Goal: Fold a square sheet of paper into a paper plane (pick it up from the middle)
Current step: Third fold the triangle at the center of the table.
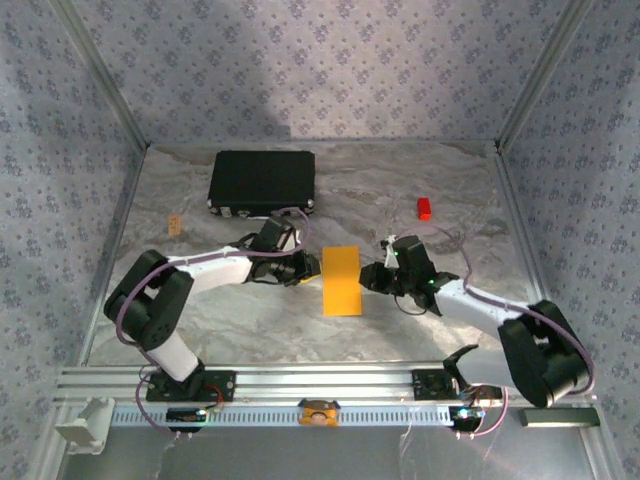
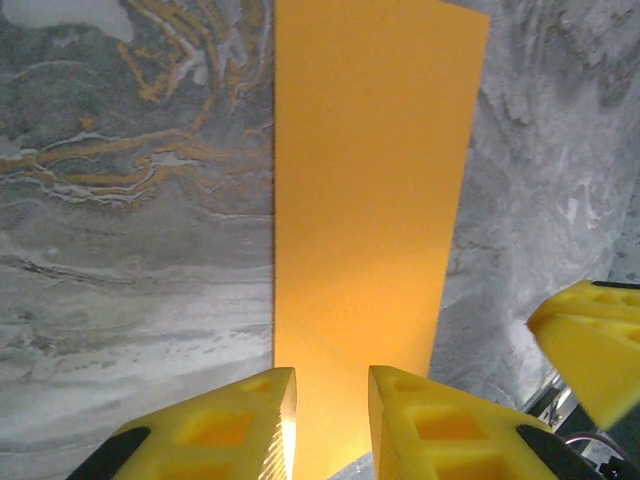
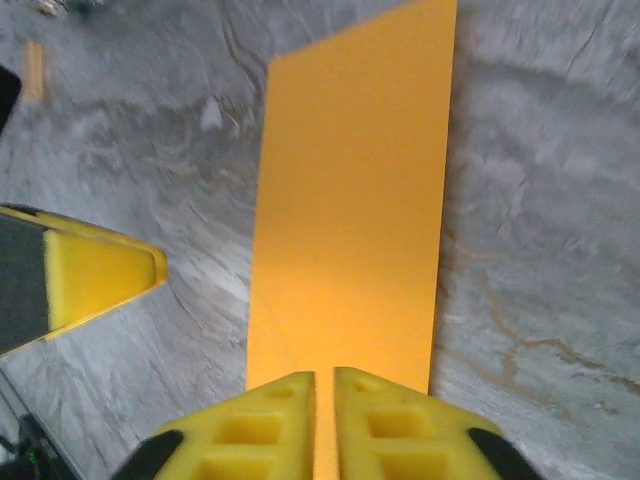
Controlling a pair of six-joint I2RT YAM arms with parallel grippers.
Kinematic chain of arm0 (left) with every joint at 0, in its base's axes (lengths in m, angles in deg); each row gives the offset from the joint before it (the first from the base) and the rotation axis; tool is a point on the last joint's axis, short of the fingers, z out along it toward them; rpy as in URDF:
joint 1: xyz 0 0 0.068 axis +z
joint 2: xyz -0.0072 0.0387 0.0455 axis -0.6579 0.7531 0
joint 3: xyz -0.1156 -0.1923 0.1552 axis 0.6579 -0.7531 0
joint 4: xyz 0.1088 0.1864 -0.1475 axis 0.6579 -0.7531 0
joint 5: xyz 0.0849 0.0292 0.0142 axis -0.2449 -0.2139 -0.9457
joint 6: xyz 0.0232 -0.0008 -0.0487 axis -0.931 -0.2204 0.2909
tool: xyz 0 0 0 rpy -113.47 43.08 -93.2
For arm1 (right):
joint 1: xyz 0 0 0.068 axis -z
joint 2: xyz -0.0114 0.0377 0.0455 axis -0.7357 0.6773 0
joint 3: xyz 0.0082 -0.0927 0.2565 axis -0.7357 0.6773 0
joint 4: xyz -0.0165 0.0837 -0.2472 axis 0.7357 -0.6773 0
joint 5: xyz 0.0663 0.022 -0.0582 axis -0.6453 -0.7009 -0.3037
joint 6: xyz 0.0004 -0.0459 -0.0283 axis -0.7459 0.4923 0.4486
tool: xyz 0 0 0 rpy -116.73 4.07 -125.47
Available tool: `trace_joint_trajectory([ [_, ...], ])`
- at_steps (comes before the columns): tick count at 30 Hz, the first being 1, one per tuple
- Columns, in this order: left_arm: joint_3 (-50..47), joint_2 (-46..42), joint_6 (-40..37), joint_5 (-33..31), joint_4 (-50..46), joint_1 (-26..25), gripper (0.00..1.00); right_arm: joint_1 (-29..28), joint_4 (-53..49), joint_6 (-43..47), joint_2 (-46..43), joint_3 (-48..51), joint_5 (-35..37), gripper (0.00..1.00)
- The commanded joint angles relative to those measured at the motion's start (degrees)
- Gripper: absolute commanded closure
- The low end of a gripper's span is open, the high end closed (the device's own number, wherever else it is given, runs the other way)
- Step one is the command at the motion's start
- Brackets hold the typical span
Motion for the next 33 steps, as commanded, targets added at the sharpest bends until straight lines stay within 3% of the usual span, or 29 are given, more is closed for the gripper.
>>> trace_joint_trajectory([
  [1,1.3,1.5,-0.2,1.5,0.4,0.1,0.72,0.5,3.9,-3.2,4.3,-2.4,-4.9,0.92],
  [7,1.7,3.6,-0.2,3.0,1.7,0.1,0.64,1.3,8.9,-6.2,13.1,-4.5,-8.4,0.95],
  [10,2.2,4.5,-0.3,3.6,1.9,0.1,0.62,1.9,6.3,-6.5,16.5,-5.0,-7.2,0.97],
  [16,2.5,5.8,-0.2,5.0,3.2,-0.1,0.61,3.4,12.0,-10.6,18.4,1.0,-7.6,0.98],
  [33,5.2,10.6,0.1,7.3,4.0,-2.1,0.67,4.5,12.7,-11.4,19.6,1.6,-8.2,0.97],
])
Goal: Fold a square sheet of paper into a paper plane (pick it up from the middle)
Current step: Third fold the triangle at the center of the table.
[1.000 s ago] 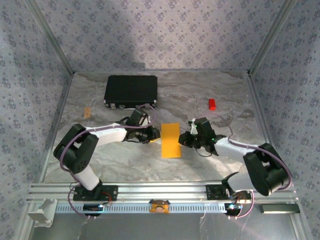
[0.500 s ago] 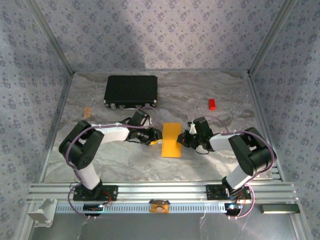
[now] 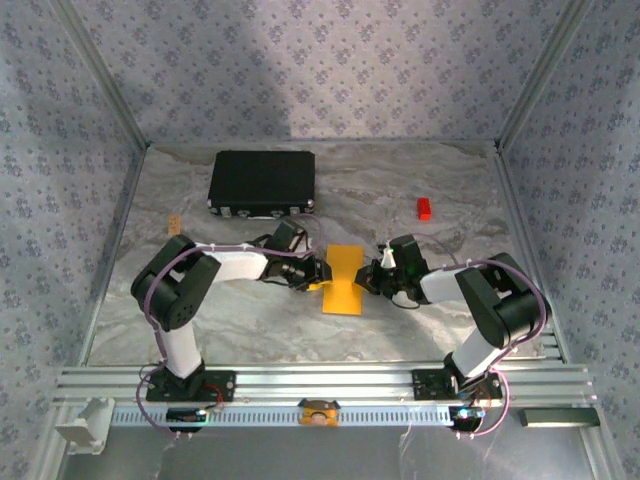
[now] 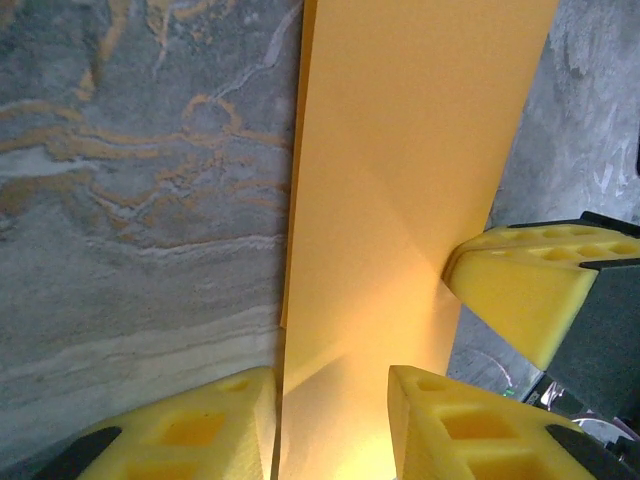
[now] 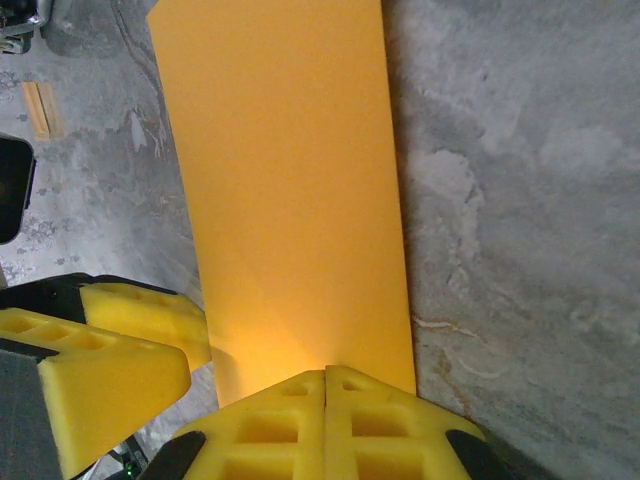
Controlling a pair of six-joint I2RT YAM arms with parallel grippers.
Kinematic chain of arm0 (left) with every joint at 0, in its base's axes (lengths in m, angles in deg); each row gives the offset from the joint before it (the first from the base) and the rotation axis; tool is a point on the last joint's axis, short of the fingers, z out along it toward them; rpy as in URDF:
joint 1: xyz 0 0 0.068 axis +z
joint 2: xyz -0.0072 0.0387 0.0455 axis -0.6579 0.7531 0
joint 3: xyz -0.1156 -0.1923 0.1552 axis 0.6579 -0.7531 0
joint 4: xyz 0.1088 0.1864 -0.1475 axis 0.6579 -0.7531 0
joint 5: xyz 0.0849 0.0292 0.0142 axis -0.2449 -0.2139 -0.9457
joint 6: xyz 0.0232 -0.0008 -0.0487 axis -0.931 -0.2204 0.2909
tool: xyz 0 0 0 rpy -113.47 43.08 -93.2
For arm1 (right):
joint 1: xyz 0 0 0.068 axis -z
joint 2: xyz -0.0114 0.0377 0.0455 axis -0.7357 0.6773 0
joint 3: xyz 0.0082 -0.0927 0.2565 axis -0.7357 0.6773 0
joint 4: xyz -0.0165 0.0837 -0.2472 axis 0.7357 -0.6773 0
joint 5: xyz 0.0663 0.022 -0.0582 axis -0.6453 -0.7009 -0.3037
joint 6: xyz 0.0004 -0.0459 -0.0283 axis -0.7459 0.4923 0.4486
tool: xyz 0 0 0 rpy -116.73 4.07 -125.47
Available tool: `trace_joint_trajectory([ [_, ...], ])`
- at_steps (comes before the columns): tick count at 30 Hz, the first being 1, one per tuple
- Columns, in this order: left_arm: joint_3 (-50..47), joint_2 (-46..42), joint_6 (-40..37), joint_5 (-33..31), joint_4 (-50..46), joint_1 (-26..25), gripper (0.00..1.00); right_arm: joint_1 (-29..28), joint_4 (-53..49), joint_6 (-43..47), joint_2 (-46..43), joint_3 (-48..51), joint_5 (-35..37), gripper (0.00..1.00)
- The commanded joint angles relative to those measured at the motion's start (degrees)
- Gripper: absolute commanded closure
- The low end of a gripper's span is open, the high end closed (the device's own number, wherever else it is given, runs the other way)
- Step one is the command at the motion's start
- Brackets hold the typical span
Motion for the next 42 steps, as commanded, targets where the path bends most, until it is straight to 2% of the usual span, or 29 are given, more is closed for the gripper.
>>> trace_joint_trajectory([
  [1,1.8,1.2,0.0,1.8,0.8,-0.5,0.68,0.1,-3.6,-0.3,1.8,1.3,2.0,0.97],
  [7,1.5,0.5,0.0,1.4,1.0,-0.6,0.72,0.2,-3.7,0.0,1.8,1.2,2.2,0.97],
  [14,1.0,-0.8,0.0,0.1,0.2,-0.6,0.83,0.1,-3.2,0.4,1.2,0.8,1.4,0.95],
  [16,0.9,-1.5,-0.2,-0.1,-0.2,-0.5,0.88,0.0,-3.1,1.2,0.4,0.3,0.5,0.93],
  [18,0.4,-2.6,0.0,-0.4,-0.4,-0.4,0.98,-0.3,-4.2,3.0,-2.2,-0.2,0.0,0.85],
  [19,0.2,-3.0,0.2,-0.3,-0.4,-0.3,1.0,-0.7,-6.4,4.6,-4.2,-0.6,0.8,0.81],
  [21,-0.4,-4.2,1.4,1.4,0.0,0.3,1.0,-2.7,-15.2,10.7,-9.6,-2.8,5.6,0.72],
  [23,-2.1,-6.5,2.4,0.6,0.2,0.7,1.0,-5.8,-23.1,16.9,-13.9,-5.7,11.9,0.69],
  [27,-5.0,-11.0,4.1,-0.5,-0.7,2.2,1.0,-13.2,-28.5,25.8,-18.2,-9.1,20.7,0.6],
  [29,-5.6,-12.2,4.2,-1.1,-1.4,2.8,1.0,-17.5,-26.9,28.9,-19.1,-9.0,25.4,0.56],
  [31,-6.0,-13.0,4.1,-2.2,-2.7,3.1,1.0,-22.8,-24.2,33.6,-19.2,-8.3,31.6,0.42],
  [38,-6.7,-13.4,4.6,-2.6,-2.4,3.4,1.0,-38.3,-12.1,52.6,-16.9,-5.4,48.1,0.41],
  [42,-6.7,-13.4,4.6,-2.8,-2.5,3.4,1.0,-43.0,-10.0,59.2,-13.6,-5.6,54.0,0.41],
])
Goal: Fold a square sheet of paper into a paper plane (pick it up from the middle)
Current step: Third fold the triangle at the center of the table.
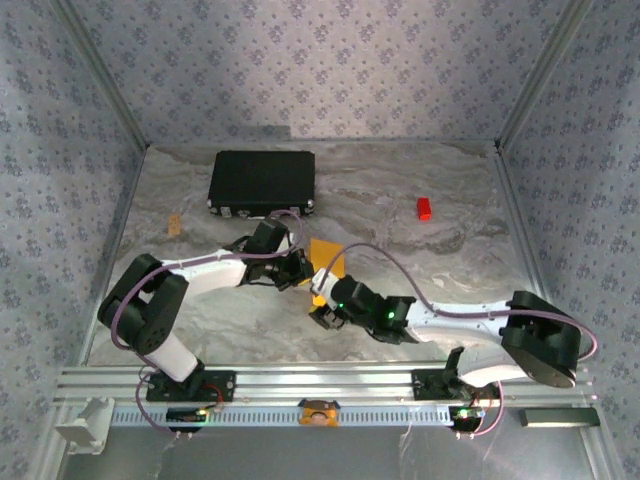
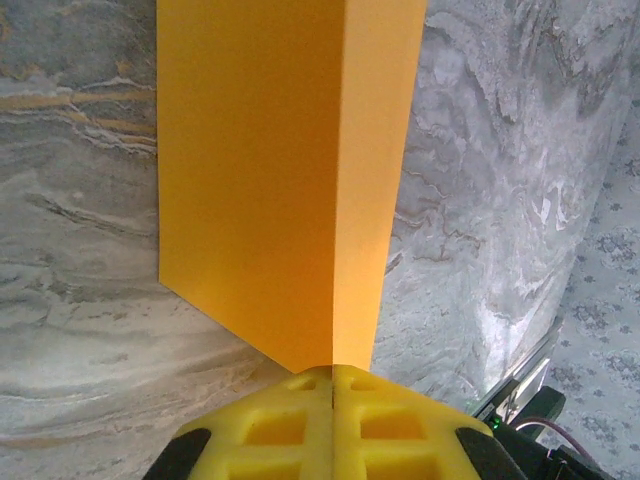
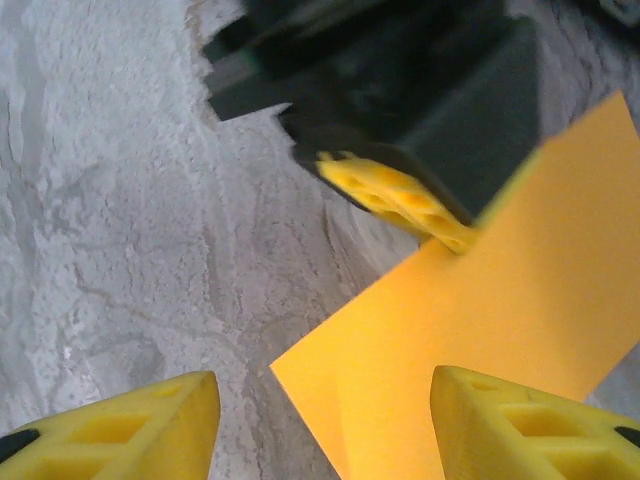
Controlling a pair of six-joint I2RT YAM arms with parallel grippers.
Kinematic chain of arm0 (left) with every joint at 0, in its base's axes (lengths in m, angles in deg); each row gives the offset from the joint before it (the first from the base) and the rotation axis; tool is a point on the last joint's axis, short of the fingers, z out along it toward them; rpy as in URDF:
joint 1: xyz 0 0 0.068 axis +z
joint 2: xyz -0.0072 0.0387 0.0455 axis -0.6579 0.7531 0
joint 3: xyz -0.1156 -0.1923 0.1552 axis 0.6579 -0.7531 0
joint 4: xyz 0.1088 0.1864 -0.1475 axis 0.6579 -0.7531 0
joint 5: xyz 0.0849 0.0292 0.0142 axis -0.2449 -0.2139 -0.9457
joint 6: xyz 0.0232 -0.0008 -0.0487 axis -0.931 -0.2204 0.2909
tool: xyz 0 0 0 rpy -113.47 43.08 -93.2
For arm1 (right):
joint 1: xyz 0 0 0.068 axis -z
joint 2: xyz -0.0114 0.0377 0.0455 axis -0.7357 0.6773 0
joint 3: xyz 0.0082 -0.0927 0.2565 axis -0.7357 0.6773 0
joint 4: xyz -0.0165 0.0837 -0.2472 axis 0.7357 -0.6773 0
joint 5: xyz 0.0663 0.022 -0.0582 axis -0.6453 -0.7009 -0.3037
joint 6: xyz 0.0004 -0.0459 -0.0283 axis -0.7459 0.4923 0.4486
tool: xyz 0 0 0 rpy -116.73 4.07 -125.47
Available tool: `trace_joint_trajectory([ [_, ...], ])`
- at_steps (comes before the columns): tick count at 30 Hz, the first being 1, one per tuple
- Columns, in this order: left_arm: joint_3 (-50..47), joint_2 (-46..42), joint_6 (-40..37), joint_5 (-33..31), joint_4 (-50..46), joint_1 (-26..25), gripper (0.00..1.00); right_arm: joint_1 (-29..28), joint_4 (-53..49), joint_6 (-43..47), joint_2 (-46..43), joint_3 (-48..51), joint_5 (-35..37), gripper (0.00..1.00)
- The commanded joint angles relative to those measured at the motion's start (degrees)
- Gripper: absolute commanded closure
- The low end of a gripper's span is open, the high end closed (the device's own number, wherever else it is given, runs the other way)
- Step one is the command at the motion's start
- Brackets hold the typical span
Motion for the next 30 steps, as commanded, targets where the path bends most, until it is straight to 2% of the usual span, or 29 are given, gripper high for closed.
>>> trace_joint_trajectory([
  [1,-0.3,-1.2,0.2,-0.3,-0.9,0.2,1.0,-2.7,4.0,10.2,3.1,0.0,10.2,0.41],
  [11,-0.3,-1.2,0.0,-0.3,-1.2,0.1,1.0,-7.4,7.4,14.4,11.6,-1.2,24.1,0.46],
  [20,0.0,-0.9,0.0,-0.1,-1.2,0.0,1.0,-7.4,10.6,12.6,9.3,1.2,23.0,0.55],
  [27,0.1,-0.7,0.0,-0.3,-1.3,0.0,1.0,-7.3,11.6,11.6,8.5,2.4,22.4,0.7],
  [30,0.1,-0.5,0.0,-0.3,-1.3,-0.1,1.0,-7.2,11.7,11.2,8.4,2.5,22.1,0.72],
])
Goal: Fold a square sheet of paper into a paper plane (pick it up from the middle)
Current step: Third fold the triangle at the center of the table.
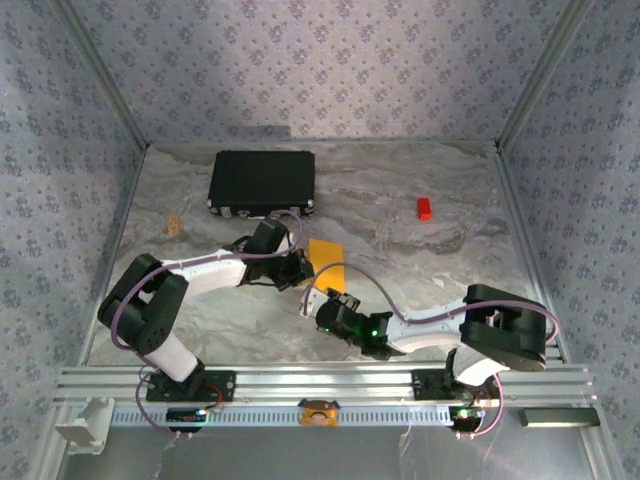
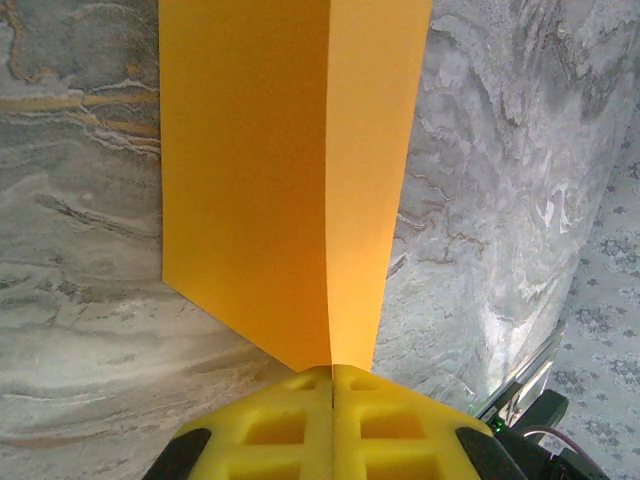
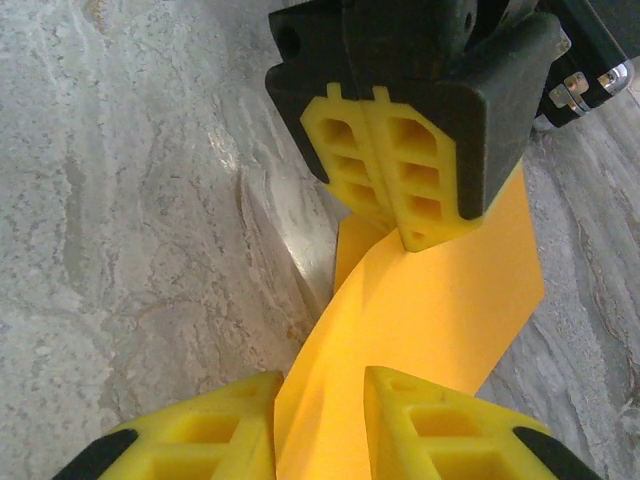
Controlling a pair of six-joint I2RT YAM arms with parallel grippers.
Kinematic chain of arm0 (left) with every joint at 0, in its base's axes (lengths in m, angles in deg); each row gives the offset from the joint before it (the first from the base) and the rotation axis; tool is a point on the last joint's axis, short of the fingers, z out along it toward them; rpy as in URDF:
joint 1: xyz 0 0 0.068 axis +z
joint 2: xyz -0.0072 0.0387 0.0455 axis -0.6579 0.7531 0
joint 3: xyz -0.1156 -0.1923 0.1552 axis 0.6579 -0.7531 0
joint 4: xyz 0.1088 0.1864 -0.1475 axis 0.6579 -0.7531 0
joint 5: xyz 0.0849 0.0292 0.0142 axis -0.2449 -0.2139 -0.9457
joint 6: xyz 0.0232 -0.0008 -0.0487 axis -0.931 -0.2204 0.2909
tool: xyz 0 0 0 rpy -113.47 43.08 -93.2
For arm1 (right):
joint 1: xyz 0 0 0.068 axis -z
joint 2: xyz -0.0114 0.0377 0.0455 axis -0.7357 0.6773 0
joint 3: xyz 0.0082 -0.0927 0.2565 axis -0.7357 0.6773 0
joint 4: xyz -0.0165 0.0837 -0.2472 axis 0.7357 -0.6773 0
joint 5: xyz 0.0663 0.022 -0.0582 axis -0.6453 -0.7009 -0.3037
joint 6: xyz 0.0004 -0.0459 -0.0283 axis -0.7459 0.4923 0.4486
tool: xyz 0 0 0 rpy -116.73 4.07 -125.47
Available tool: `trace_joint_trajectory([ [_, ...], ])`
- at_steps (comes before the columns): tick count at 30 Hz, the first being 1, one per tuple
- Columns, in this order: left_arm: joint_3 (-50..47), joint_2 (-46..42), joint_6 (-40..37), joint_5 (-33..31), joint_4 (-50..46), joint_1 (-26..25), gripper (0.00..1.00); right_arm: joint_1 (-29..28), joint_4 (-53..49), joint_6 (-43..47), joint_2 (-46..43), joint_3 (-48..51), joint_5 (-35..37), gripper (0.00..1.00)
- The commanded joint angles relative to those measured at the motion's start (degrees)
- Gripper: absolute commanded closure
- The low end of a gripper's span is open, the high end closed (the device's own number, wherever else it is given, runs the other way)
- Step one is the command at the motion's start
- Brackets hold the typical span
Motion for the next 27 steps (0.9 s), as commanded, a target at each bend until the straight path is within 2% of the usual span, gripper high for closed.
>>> trace_joint_trajectory([
  [1,0.2,-0.4,0.0,0.1,-1.1,-0.1,1.0,0.0,1.3,-1.1,-1.5,0.4,0.2,0.72],
  [13,0.4,-0.2,0.1,0.0,-1.1,-0.5,1.0,0.6,2.4,-2.3,-1.5,0.1,-0.9,0.73],
  [17,0.7,-0.2,-0.1,0.0,-1.5,-0.6,1.0,0.8,1.7,-2.9,-1.4,0.0,-0.6,0.79],
  [22,0.6,-0.4,-0.1,-0.6,-1.6,-0.6,0.99,0.8,1.0,-3.4,-1.9,0.0,-1.1,0.92],
  [24,0.6,-0.8,-0.2,-0.9,-1.7,-0.6,0.96,0.9,0.9,-4.0,-2.0,0.1,-1.3,0.94],
  [26,0.7,-1.4,-0.6,-1.7,-2.7,-0.5,0.83,1.0,-0.1,-4.7,-2.4,0.0,-2.0,0.96],
  [27,0.8,-1.8,-0.9,-2.3,-3.3,-0.4,0.8,1.2,-0.8,-5.3,-2.6,-0.1,-2.9,0.97],
])
